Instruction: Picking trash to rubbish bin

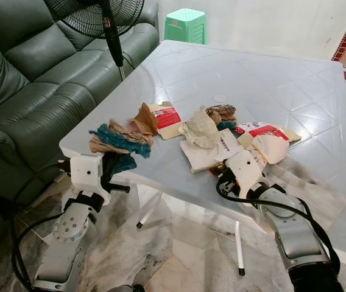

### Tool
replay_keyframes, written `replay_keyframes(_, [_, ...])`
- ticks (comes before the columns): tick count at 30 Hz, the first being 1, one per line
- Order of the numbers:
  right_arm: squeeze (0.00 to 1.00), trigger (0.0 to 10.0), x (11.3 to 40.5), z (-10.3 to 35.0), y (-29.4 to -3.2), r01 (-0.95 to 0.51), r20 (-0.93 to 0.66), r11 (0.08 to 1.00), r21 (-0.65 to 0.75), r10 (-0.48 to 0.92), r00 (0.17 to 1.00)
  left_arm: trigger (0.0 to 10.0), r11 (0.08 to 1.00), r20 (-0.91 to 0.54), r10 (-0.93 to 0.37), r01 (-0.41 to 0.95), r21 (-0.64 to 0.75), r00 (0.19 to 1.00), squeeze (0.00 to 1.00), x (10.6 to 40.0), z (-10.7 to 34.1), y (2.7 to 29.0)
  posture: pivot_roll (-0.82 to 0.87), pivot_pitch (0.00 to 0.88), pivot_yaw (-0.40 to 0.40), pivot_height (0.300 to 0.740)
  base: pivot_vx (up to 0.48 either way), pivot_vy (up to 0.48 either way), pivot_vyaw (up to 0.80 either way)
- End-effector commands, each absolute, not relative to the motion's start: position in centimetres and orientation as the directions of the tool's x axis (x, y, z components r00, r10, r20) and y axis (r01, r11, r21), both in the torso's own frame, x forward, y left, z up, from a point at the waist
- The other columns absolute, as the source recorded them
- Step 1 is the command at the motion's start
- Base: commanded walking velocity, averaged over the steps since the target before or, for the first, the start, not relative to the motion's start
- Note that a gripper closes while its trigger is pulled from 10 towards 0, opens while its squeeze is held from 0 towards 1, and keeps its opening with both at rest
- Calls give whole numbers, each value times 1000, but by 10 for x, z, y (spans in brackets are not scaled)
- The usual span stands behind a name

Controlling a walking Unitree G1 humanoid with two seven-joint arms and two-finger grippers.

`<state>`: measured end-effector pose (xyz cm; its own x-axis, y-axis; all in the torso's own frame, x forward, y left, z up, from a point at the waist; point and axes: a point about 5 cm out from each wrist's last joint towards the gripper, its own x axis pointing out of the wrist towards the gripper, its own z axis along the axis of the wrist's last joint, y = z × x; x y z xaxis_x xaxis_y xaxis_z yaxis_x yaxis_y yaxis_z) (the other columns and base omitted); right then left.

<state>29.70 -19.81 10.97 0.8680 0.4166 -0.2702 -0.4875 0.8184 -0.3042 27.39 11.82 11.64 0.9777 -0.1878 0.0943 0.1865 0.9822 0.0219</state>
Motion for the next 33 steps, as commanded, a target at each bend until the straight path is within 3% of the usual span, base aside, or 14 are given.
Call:
replay_keyframes(1, [0,0,299,113,-200,-474,-259,823,-314,406,877,0,984,92,-177,175,27,980,0,276,116,119,-73,63,18,740,0,0,0])
replay_keyframes(12, [0,0,301,115,-201,-451,-233,833,-320,392,890,0,984,92,-180,178,26,979,0,276,116,119,-73,63,20,740,0,0,0])
replay_keyframes(24, [0,0,318,159,-199,-317,2,906,-282,330,944,0,987,105,-162,160,32,981,0,277,118,121,-71,61,22,740,0,0,0])
replay_keyframes(27, [0,0,325,184,-195,-270,116,935,-228,302,946,0,993,119,-108,102,57,987,0,280,121,127,-69,58,22,740,0,0,0])
replay_keyframes(33, [0,0,327,197,-194,-248,168,946,-208,284,944,0,994,115,-107,102,49,988,0,280,121,128,-69,57,23,740,0,0,0])
